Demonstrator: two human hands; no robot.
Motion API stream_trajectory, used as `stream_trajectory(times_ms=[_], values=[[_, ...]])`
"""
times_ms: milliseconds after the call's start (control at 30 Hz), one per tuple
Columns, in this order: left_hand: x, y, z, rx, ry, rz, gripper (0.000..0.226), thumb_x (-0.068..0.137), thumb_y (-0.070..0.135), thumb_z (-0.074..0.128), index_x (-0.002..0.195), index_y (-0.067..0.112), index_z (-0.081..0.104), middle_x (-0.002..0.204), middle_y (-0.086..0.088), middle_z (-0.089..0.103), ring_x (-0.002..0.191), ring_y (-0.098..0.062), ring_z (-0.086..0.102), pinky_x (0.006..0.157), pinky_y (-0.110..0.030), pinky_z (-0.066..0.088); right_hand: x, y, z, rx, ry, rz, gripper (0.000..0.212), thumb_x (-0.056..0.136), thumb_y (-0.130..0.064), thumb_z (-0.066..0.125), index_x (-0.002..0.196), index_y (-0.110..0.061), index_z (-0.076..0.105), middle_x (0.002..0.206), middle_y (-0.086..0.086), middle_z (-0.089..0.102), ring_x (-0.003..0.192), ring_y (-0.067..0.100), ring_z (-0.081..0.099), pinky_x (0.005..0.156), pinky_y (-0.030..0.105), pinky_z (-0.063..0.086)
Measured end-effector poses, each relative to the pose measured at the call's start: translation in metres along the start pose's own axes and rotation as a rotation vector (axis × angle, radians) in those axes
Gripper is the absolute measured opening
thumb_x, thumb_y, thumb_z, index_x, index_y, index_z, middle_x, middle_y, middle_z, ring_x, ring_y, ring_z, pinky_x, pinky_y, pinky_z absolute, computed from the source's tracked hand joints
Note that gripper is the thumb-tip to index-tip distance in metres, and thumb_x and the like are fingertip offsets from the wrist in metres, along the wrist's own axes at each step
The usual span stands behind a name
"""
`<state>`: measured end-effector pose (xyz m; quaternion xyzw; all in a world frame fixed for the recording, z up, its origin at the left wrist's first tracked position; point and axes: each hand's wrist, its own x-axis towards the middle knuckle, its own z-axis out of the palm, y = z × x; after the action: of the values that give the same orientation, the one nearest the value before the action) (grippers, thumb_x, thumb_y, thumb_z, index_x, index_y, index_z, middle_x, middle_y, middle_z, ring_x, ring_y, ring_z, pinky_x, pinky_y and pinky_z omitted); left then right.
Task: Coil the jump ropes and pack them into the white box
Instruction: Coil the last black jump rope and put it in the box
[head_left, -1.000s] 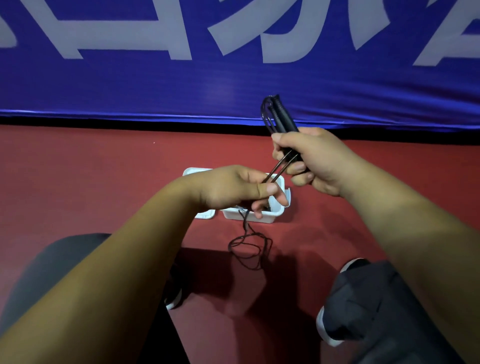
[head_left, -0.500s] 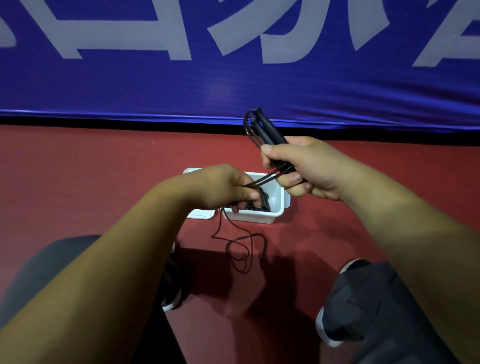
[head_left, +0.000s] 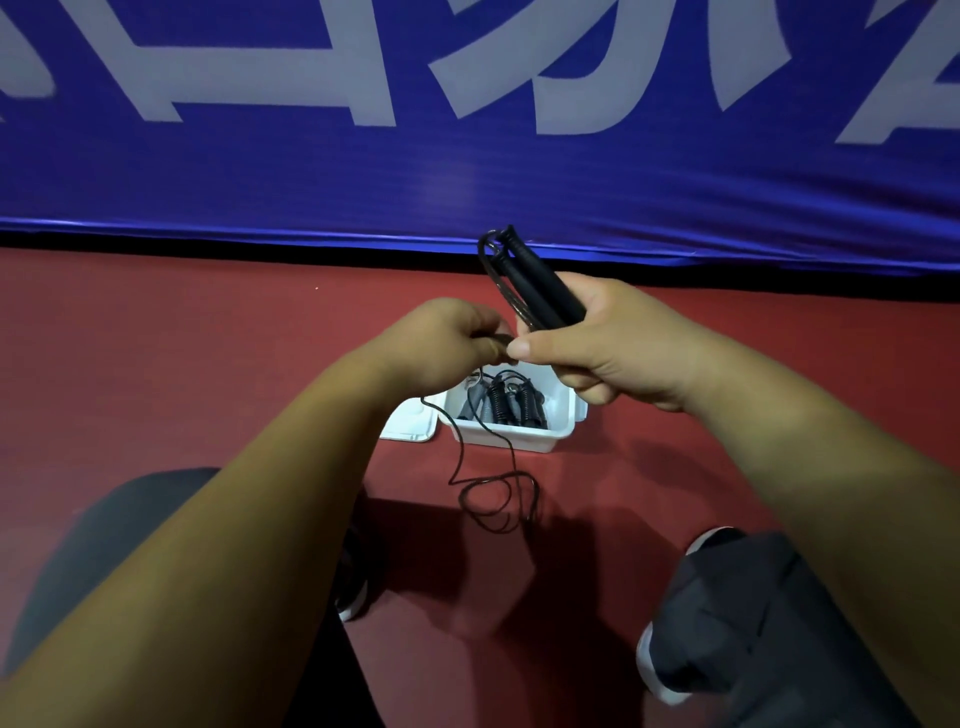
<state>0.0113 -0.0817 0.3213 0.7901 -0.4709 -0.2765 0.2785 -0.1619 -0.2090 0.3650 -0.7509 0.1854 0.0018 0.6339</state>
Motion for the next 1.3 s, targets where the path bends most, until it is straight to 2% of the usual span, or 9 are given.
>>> stream_trajectory(times_ms=[133,233,367,467,667,800,933,1167,1300], values=[[0.003,0.000,-0.003,-0.202,0.056,0.023,0.017,0.099,0.010,0.067,0.110,0.017,0.079,0.098,0.009,0.080,0.087,0.006,0.070,0.076,-0.007,0.047,0.000,0.002,0.001,-0.038,0.065,0.028,0.038,0.092,-0.012,0.080,0.118,-0.023,0.055,0.065,-0.006,0.051,0.048,0.012,0.040,0.047,0.026,0.034],[0.004,0.004,-0.005,-0.308,0.088,0.060,0.016,0.097,0.008,0.072,0.106,0.018,0.080,0.100,0.012,0.081,0.098,-0.001,0.073,0.086,-0.013,0.051,0.000,0.004,0.002,-0.038,0.059,0.078,0.036,0.093,-0.010,0.078,0.115,-0.020,0.052,0.058,-0.008,0.045,0.046,0.011,0.036,0.047,0.025,0.032],[0.000,0.011,-0.010,-0.341,0.102,0.127,0.019,0.087,-0.009,0.071,0.089,0.009,0.075,0.079,0.008,0.075,0.073,-0.001,0.068,0.069,-0.011,0.049,-0.002,0.007,0.002,-0.082,-0.105,0.158,0.027,0.096,-0.005,0.073,0.104,-0.017,0.049,0.061,0.001,0.041,0.047,0.014,0.032,0.045,0.024,0.030],[-0.002,0.012,-0.013,-0.276,0.003,0.206,0.030,0.084,-0.017,0.061,0.089,0.009,0.074,0.086,-0.005,0.077,0.076,-0.009,0.069,0.070,-0.018,0.051,-0.007,0.013,0.007,-0.084,-0.261,0.243,0.025,0.098,-0.003,0.069,0.102,-0.014,0.047,0.058,0.001,0.038,0.045,0.011,0.029,0.043,0.022,0.025],[-0.007,0.023,-0.016,-0.432,-0.249,0.159,0.018,0.085,-0.012,0.072,0.094,0.003,0.073,0.083,-0.006,0.076,0.073,-0.014,0.069,0.070,-0.025,0.057,-0.014,0.015,0.009,-0.013,-0.554,0.398,0.021,0.100,0.005,0.061,0.109,-0.012,0.055,0.077,0.010,0.035,0.045,0.007,0.025,0.044,0.020,0.015],[-0.009,0.031,-0.011,-0.315,-0.336,0.170,0.015,0.079,-0.004,0.082,0.088,0.009,0.079,0.090,-0.016,0.078,0.084,-0.021,0.071,0.085,-0.037,0.056,-0.016,0.021,0.017,-0.144,-0.631,0.479,0.016,0.099,0.003,0.064,0.100,-0.011,0.056,0.060,0.001,0.040,0.043,0.007,0.026,0.042,0.020,0.015],[-0.012,0.044,-0.006,-0.167,-0.301,0.172,0.017,0.081,-0.011,0.074,0.088,0.004,0.075,0.088,-0.004,0.081,0.082,-0.013,0.074,0.076,-0.026,0.057,-0.010,0.034,0.018,-0.262,-0.562,0.529,0.019,0.101,-0.006,0.067,0.083,-0.004,0.060,0.049,-0.004,0.044,0.039,0.007,0.029,0.039,0.019,0.019],[-0.017,0.052,-0.010,0.015,-0.169,0.244,0.012,0.091,0.011,0.077,0.082,0.015,0.069,0.069,0.003,0.063,0.060,-0.006,0.052,0.056,-0.019,0.041,0.012,0.056,0.003,-0.237,-0.099,0.448,0.007,0.095,-0.004,0.060,0.100,-0.009,0.062,0.070,0.008,0.058,0.046,0.013,0.040,0.041,0.021,0.029],[-0.020,0.041,-0.010,0.039,-0.136,0.203,0.013,0.100,0.026,0.069,0.088,0.023,0.069,0.069,0.009,0.061,0.062,-0.005,0.051,0.060,-0.024,0.042,0.020,0.056,-0.008,0.045,0.097,0.362,0.013,0.103,-0.008,0.058,0.104,-0.021,0.061,0.066,0.000,0.047,0.047,0.009,0.031,0.043,0.018,0.020]])
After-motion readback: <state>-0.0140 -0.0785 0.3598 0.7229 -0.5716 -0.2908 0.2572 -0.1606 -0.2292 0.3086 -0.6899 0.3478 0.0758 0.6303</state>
